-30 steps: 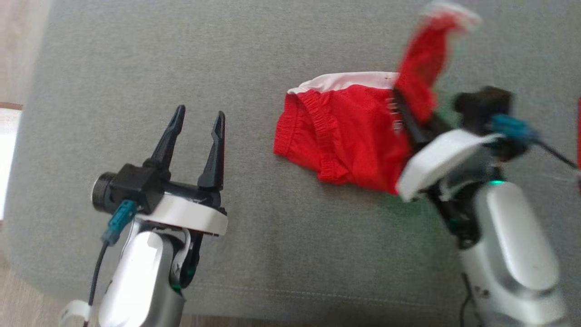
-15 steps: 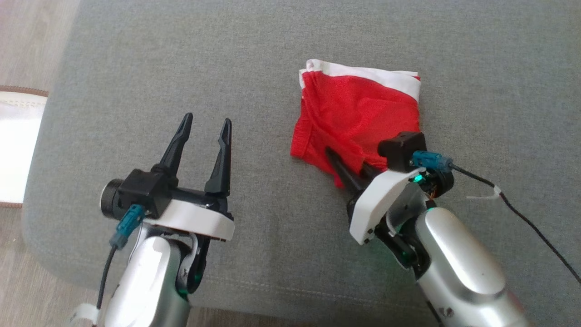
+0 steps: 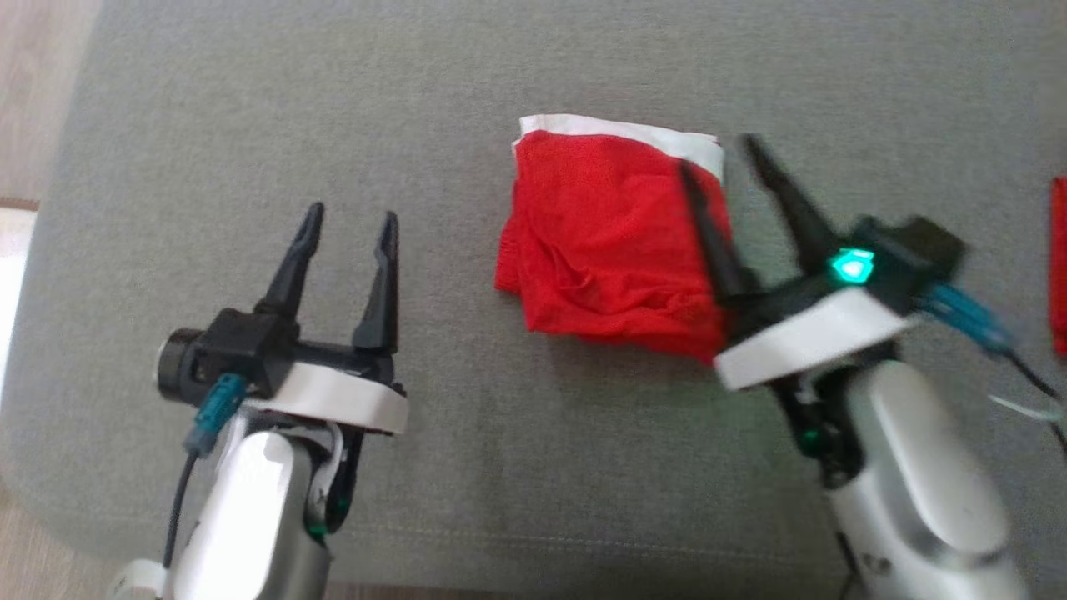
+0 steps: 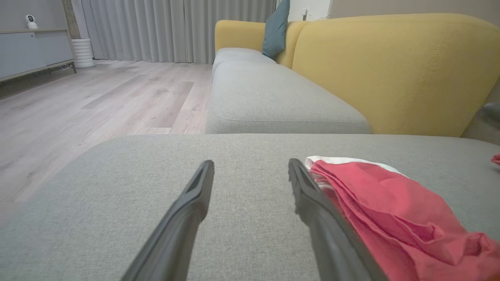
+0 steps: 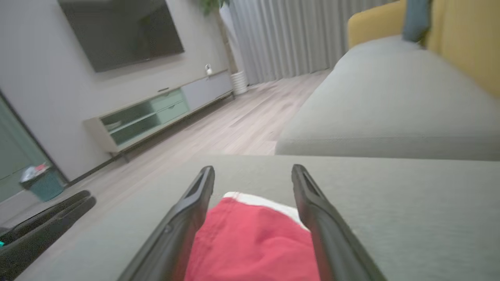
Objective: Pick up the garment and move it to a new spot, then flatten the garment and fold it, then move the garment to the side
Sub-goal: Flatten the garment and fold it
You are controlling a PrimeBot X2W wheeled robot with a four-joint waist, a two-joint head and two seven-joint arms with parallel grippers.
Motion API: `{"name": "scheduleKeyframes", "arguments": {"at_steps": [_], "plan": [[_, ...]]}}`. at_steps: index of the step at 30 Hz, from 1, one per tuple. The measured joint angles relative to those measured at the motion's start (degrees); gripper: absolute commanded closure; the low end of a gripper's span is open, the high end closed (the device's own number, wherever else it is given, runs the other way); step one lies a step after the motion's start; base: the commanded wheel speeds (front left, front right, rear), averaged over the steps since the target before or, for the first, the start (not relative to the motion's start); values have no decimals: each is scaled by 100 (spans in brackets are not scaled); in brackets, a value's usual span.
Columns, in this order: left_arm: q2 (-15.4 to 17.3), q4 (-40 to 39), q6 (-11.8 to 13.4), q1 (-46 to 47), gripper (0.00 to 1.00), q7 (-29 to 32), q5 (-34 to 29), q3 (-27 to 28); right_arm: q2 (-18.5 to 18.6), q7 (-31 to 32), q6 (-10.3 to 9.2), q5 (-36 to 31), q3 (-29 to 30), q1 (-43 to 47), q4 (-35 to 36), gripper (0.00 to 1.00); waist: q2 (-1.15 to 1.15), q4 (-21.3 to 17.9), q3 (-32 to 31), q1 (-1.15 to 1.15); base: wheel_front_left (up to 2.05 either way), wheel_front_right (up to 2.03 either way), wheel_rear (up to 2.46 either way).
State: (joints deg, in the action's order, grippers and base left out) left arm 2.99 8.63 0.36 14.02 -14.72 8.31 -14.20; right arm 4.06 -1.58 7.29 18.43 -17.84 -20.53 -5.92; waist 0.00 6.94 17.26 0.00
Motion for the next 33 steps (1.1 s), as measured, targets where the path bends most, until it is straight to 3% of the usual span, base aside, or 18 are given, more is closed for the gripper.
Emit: {"name": "scheduleKeyframes", "arguments": {"at_steps": [5, 12, 33], "plan": [[92, -57, 23, -77, 0, 0, -18, 100, 12, -96, 0, -326, 1079, 725, 389, 0, 0, -227, -63, 0, 0, 0, 0], [245, -89, 66, -227, 0, 0, -67, 226, 13, -45, 0, -538, 1858, 1405, 745, 0, 0, -477, -144, 0, 0, 0, 0], [520, -126, 218, -1433, 0, 253, 53, 311, -47, 485, 0, -600, 1692, 2602, 1102, 0, 0, -626, -1452, -1, 0, 0, 0]]}}
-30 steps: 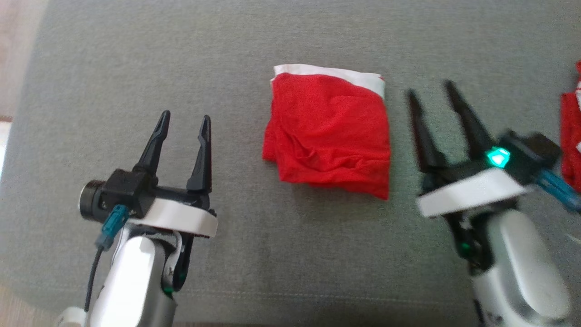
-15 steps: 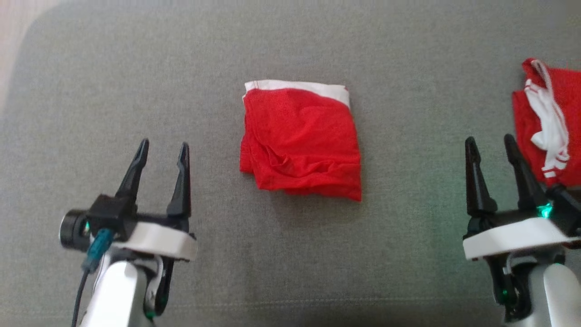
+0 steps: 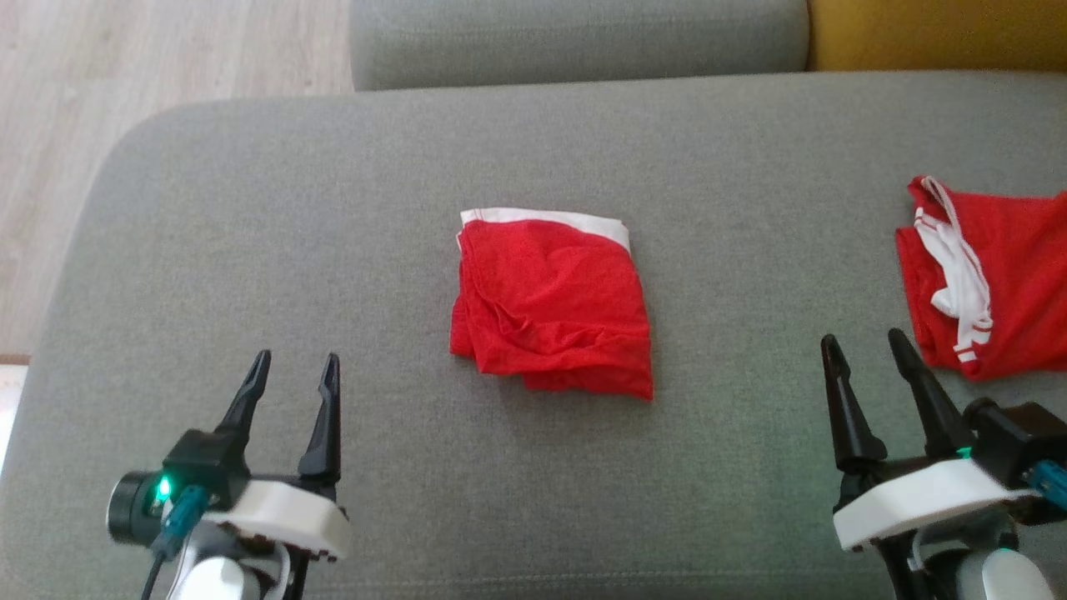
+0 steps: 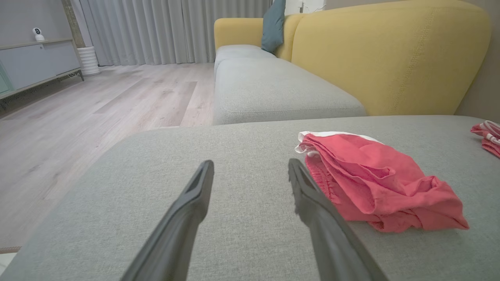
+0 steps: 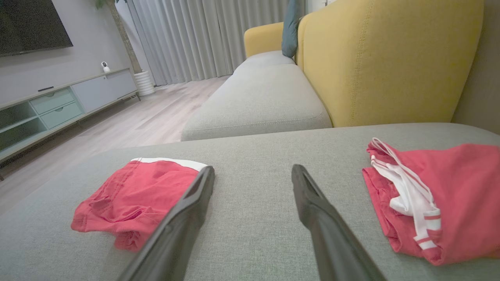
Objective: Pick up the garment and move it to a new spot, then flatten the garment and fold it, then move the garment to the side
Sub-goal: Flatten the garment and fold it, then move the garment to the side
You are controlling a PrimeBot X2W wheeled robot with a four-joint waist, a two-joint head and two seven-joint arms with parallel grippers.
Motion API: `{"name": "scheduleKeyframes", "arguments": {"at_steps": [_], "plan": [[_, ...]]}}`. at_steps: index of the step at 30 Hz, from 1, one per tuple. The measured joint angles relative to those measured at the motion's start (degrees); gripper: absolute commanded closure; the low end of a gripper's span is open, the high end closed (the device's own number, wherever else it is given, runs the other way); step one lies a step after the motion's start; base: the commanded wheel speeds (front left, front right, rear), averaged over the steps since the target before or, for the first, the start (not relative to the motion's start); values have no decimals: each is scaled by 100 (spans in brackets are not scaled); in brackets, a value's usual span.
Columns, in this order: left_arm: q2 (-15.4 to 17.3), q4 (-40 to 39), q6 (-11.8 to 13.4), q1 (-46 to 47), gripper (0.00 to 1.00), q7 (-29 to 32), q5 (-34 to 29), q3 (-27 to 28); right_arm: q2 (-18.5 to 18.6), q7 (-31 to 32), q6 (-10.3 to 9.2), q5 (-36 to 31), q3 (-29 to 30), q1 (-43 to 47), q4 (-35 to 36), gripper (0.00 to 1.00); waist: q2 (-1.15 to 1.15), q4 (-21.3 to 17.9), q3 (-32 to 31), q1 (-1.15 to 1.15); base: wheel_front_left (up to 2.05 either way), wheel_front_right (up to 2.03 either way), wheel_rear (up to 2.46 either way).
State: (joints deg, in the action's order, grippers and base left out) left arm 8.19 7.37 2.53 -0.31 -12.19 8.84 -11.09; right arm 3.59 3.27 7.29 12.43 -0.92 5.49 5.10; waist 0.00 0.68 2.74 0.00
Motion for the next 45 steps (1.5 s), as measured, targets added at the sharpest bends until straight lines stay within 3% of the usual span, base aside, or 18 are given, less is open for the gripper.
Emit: {"name": "scheduleKeyframes", "arguments": {"at_steps": [29, 37, 45], "plan": [[81, -170, 59, 2, 0, -60, 79, -126, 29, 247, 0, -78, 111, 92, 112, 0, 0, 215, 39, 0, 0, 0, 0], [-12, -332, 58, 744, 0, -203, -5, -241, 245, 308, 0, -80, -126, -722, -787, 0, 0, 689, 438, 1, 0, 0, 0], [-208, -413, -10, 1263, 0, -211, -115, -289, 248, 319, 0, -58, -385, -1880, -2480, 0, 0, 1331, 901, 2, 0, 0, 0]]}}
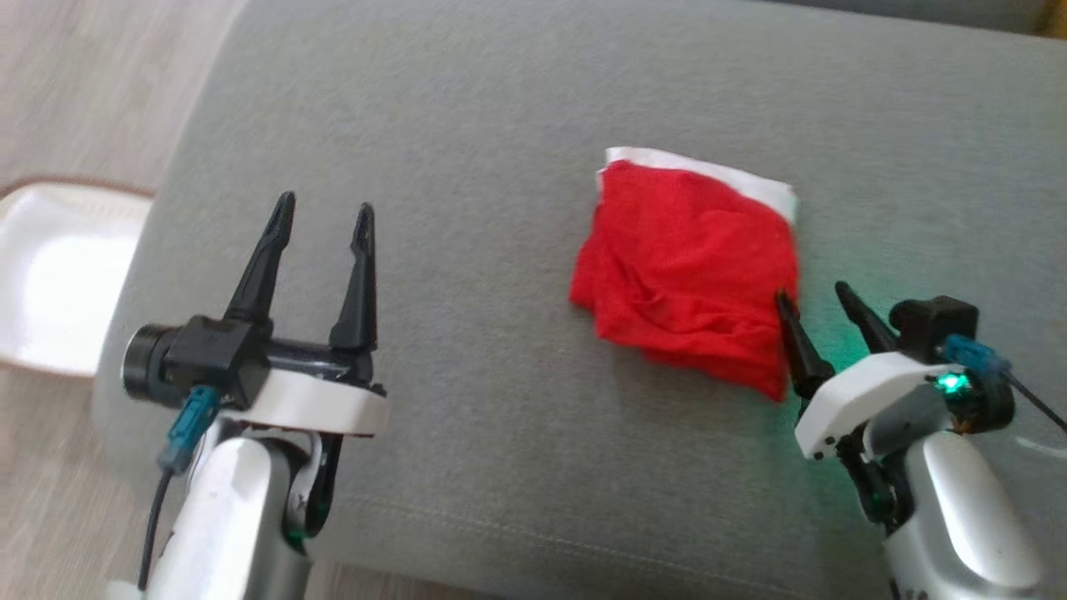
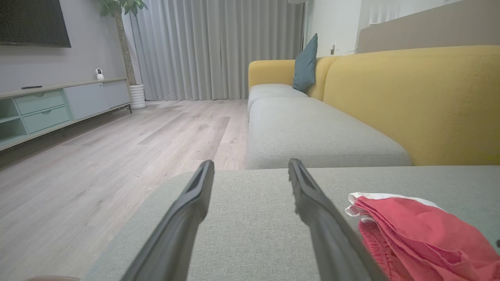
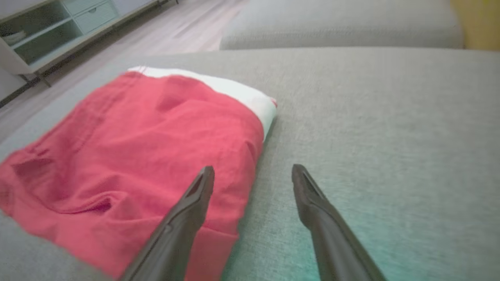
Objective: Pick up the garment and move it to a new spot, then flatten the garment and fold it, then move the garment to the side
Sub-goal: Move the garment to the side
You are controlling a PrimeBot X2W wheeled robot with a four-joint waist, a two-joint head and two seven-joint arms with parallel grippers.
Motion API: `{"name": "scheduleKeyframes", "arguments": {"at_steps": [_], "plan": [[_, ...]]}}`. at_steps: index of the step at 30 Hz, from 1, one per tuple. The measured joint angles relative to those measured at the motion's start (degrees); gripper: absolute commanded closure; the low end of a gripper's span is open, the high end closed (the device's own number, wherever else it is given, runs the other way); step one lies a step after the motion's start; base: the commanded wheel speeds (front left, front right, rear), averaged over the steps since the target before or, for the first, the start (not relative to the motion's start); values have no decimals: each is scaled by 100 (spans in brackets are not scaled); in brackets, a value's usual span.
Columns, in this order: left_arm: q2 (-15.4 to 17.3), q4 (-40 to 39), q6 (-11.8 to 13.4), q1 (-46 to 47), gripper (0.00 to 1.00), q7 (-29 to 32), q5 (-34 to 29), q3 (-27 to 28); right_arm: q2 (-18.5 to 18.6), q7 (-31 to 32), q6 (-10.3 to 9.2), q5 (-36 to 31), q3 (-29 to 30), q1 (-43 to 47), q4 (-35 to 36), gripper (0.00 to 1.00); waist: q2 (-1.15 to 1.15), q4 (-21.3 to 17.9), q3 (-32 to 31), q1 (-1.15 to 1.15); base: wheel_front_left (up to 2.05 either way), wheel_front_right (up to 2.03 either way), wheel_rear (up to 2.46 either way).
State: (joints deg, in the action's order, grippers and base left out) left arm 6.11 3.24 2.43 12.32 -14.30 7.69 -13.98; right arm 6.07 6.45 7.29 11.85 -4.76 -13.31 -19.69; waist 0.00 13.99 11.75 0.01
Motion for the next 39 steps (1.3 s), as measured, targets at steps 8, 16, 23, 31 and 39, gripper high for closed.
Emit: {"name": "scheduleKeyframes", "arguments": {"at_steps": [8, 16, 23, 31, 39], "plan": [[-115, -98, -121, 35, 0, 0, -69, 26, -151, 331, 0, -30, 9, -378, -821, 15, 0, 387, 221, -1, 0, 0, 0], [-153, -101, -201, 28, 0, 0, -164, 165, -225, 572, 0, -133, -103, -392, -616, 100, 0, 240, 222, -1, 0, 0, 0], [-126, -103, -269, -25, 0, -40, -256, 213, -179, 646, 0, -348, -344, -104, -64, 100, 0, -249, 216, -1, 0, 0, 0], [-54, -231, -379, -27, 0, -41, -361, 185, 254, 865, 0, -301, -458, 68, 352, 100, 0, -1141, 304, -1, 0, 0, 0], [53, -216, -598, 460, 0, -41, -499, -79, 878, 773, 0, -49, -854, -705, 165, 100, 0, -2167, 657, -1, 0, 0, 0]]}}
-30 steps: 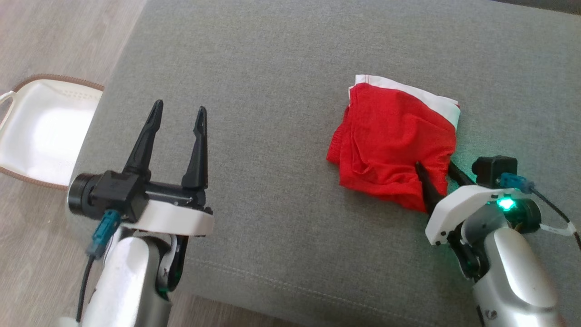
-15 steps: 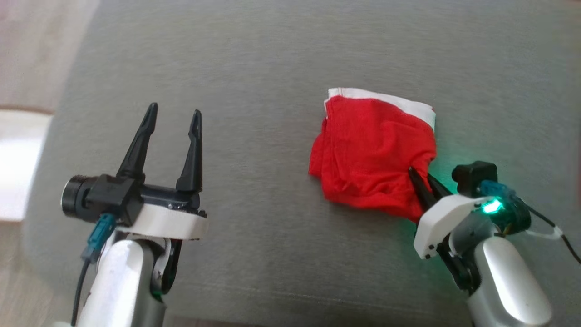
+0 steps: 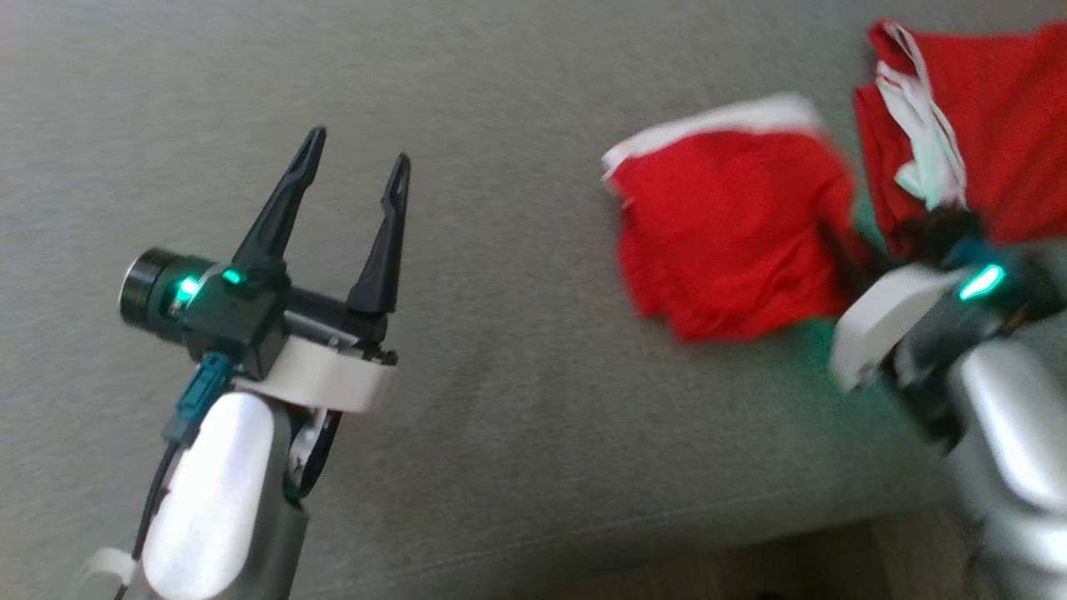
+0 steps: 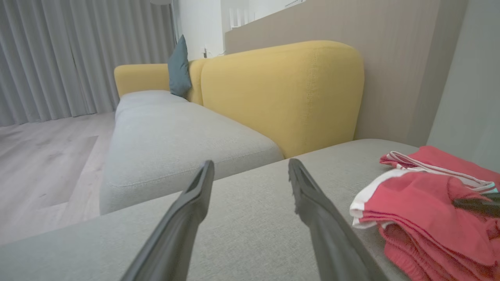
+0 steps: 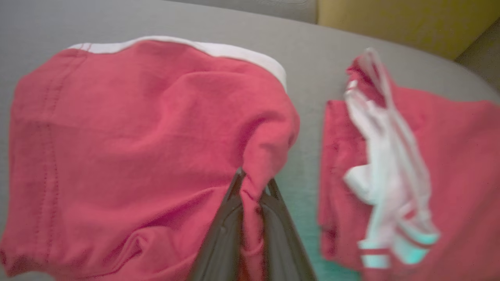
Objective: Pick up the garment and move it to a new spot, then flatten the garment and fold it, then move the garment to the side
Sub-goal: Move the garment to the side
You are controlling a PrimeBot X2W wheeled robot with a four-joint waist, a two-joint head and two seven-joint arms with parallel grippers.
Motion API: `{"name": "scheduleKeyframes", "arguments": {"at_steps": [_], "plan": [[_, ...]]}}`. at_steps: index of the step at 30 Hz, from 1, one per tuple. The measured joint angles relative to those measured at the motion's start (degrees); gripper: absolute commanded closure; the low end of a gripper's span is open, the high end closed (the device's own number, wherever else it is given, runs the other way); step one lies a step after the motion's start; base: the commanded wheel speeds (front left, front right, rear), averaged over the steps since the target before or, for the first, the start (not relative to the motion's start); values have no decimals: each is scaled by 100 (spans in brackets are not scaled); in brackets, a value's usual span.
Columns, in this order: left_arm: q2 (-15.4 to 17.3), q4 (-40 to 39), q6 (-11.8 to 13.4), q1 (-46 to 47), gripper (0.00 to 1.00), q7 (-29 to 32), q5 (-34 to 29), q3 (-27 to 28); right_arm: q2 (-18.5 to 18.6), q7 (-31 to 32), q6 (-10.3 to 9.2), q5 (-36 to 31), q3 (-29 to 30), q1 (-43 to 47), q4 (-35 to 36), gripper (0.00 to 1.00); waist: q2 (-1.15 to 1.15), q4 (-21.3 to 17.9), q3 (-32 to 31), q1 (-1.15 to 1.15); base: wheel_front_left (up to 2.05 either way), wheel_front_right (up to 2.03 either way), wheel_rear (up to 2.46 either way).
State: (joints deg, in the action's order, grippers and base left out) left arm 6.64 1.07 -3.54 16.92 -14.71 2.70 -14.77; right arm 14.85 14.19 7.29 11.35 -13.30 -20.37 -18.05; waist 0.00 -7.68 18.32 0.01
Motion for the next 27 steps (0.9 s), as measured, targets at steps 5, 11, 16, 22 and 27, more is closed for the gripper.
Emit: {"name": "scheduleKeyframes", "arguments": {"at_steps": [5, 11, 16, 22, 27], "plan": [[34, 22, -4, 149, 0, 2, -18, -104, 798, -191, 0, 58, 157, -855, -216, 100, 0, -445, 409, 1, 0, 0, 0], [103, 19, -2, 250, 0, 5, -18, -103, 1293, -121, 0, 16, 626, -1252, -283, 100, 0, -713, 711, 0, 0, 0, 0], [134, -13, -3, 412, 0, 7, -18, -127, 1402, -29, 0, -68, 1013, -1582, -460, 100, 0, -774, 974, 0, 0, 0, 0], [143, -59, -49, 626, 0, 7, -18, -189, 1390, 53, 0, -182, 1556, -1686, -788, 100, 0, -739, 1302, 0, 0, 0, 0], [146, -51, -56, 817, 0, 7, -18, -290, 1329, -15, 0, -352, 1945, -1687, -975, 100, 0, -675, 1542, 1, 0, 0, 0]]}}
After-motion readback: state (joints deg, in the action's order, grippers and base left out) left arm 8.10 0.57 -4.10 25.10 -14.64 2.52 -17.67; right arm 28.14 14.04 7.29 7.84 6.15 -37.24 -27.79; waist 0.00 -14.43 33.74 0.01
